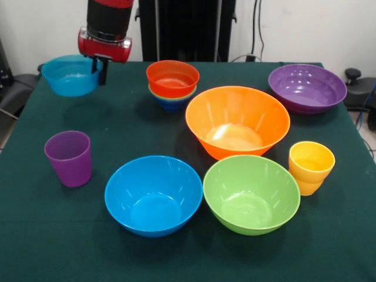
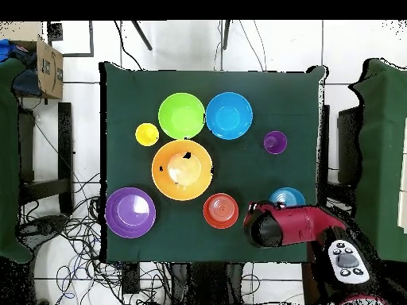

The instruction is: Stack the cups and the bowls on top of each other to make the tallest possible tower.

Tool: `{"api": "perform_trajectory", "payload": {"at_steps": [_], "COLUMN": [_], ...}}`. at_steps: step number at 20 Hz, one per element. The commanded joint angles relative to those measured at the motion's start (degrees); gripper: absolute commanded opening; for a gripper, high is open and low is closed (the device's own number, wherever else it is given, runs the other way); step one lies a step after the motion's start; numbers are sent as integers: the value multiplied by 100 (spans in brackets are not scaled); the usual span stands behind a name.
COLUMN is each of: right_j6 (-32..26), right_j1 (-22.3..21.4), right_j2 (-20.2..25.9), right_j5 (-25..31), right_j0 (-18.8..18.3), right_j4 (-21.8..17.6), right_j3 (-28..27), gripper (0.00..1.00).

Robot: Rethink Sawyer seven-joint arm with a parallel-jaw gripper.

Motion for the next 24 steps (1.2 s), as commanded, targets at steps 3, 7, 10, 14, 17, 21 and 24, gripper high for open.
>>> {"api": "perform_trajectory", "payload": {"at_steps": [3,7,10,14,17,21,24], "right_j6": [-597,-611,-492,-206,-25,264,483], "right_j1": [-535,-750,-772,-812,-843,-835,-754], "right_j2": [947,1111,1147,1055,993,803,662], "right_j5": [1026,1390,1537,1447,1375,1230,1159], "right_j0": [127,169,255,467,608,869,1102], "right_j4": [512,827,983,1031,1106,1133,1172], "right_j3": [68,168,198,324,422,506,463], "gripper": [0,0,0,0,0,0,0]}}
